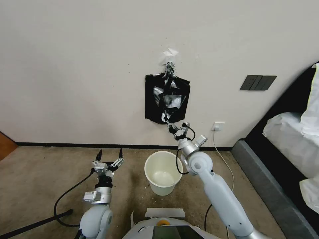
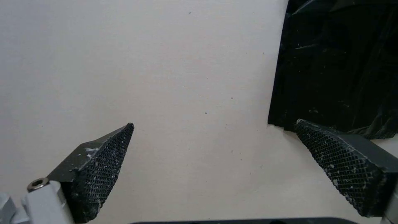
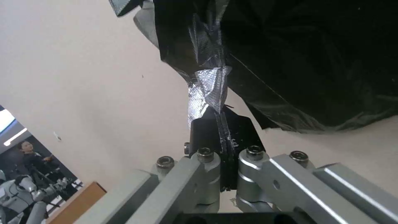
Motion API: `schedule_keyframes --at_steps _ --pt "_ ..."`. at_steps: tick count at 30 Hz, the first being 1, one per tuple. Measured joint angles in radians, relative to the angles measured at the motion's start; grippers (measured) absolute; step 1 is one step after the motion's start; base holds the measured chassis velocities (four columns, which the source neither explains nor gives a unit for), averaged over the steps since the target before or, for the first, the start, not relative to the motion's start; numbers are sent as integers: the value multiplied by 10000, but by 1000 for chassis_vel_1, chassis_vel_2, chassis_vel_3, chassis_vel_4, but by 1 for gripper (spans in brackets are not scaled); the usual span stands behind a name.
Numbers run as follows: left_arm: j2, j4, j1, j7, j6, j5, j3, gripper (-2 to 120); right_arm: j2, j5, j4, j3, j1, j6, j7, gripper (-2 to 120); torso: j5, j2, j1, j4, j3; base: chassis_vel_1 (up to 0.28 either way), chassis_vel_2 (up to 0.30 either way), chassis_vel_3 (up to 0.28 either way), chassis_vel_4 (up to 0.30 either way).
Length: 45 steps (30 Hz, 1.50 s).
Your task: Place a trash bag onto the trash bin.
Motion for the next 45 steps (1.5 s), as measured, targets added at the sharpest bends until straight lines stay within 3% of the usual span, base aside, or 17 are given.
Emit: schedule_keyframes --at_steps 21,33,35,37,38,40,41,43,44,45 --pt "62 -216 -40 26 9 -33 279 100 -191 -939 520 -148 -1087 -14 -240 0 0 0 0 -1 0 0 0 0 0" --pt "655 -874 -102 31 249 -376 528 100 -646 -1639 996 -156 -1817 8 -411 0 0 1 0 0 0 0 0 0 0" --pt "1072 -1041 -213 43 341 -492 722 100 -735 -1844 1100 -159 -2042 23 -472 0 0 0 0 0 0 0 0 0 0" --pt "1072 -1041 -213 43 341 -492 722 100 -735 -1844 1100 -159 -2042 23 -472 0 0 0 0 0 0 0 0 0 0" --pt "1765 -1204 -460 77 468 -723 1040 100 -799 -2201 1188 -159 -2305 51 -561 0 0 0 0 0 0 0 0 0 0" --pt "1991 -1241 -559 82 516 -847 1133 100 -814 -2297 1211 -159 -2372 56 -585 0 -1 0 0 0 0 0 0 0 0" --pt "2486 -1290 -802 89 624 -1098 1342 100 -864 -2490 1279 -160 -2525 64 -639 0 0 0 0 -1 0 0 0 0 0" --pt "2486 -1290 -802 89 624 -1098 1342 100 -864 -2490 1279 -160 -2525 64 -639 0 0 0 0 -1 0 0 0 0 0" --pt "3151 -1313 -1255 91 792 -1441 1593 100 -974 -2751 1337 -160 -2691 86 -720 0 -1 1 0 -2 0 0 0 0 0" --pt "3151 -1313 -1255 91 792 -1441 1593 100 -974 -2751 1337 -160 -2691 86 -720 0 -1 1 0 -2 0 0 0 0 0"
